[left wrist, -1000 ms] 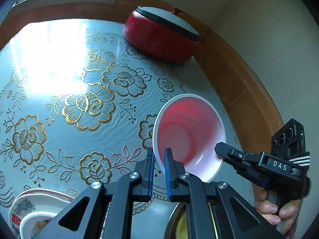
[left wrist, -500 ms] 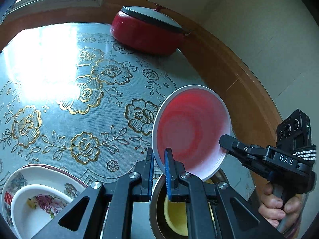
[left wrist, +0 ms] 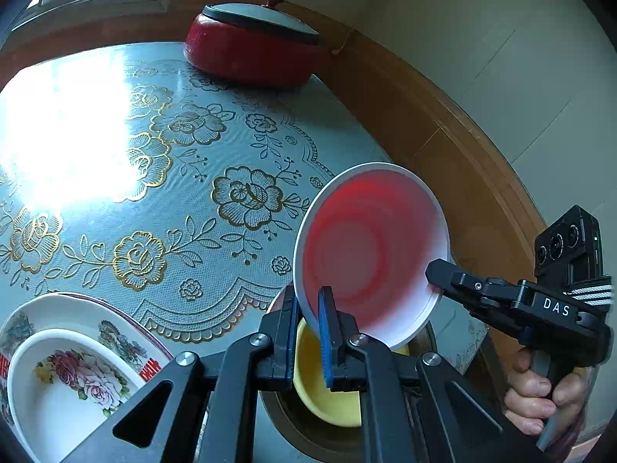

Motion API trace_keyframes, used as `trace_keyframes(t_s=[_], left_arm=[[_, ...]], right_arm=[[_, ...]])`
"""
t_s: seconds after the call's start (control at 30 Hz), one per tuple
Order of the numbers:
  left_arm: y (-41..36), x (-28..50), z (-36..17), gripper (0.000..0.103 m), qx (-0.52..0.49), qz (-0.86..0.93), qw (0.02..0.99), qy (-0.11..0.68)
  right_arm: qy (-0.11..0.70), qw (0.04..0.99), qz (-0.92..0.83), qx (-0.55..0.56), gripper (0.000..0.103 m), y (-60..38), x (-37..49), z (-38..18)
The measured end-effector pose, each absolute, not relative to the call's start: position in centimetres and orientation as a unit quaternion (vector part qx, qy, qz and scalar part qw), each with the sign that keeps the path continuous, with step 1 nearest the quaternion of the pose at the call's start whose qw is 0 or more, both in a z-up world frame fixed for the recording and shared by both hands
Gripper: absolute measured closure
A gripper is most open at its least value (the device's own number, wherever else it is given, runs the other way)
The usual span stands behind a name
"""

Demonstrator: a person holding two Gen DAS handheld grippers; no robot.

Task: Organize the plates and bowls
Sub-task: 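Lower the red bowl into the yellow bowl with the left gripper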

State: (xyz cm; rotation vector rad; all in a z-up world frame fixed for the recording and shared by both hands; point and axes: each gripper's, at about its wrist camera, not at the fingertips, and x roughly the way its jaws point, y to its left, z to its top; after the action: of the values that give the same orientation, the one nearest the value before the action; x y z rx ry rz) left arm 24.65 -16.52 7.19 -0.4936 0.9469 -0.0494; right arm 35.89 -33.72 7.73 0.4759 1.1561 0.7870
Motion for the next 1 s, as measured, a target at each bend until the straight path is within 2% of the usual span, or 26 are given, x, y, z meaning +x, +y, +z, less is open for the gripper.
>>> trace_keyframes(t_s=[0.73, 1.0], left_arm=[[-17.3, 22.1, 8.2, 0.093, -0.235, -0.087, 0.851, 0.461], [-17.3, 22.0, 7.1, 0.093, -0.24, -0.104, 0.831, 0.491]], right_arm=[[0.534, 0.735, 0.351, 0.226, 0.092, -35.6, 32.6, 7.2], [0.555, 0.723, 0.343, 0.226, 0.092, -35.9, 32.3, 6.1]])
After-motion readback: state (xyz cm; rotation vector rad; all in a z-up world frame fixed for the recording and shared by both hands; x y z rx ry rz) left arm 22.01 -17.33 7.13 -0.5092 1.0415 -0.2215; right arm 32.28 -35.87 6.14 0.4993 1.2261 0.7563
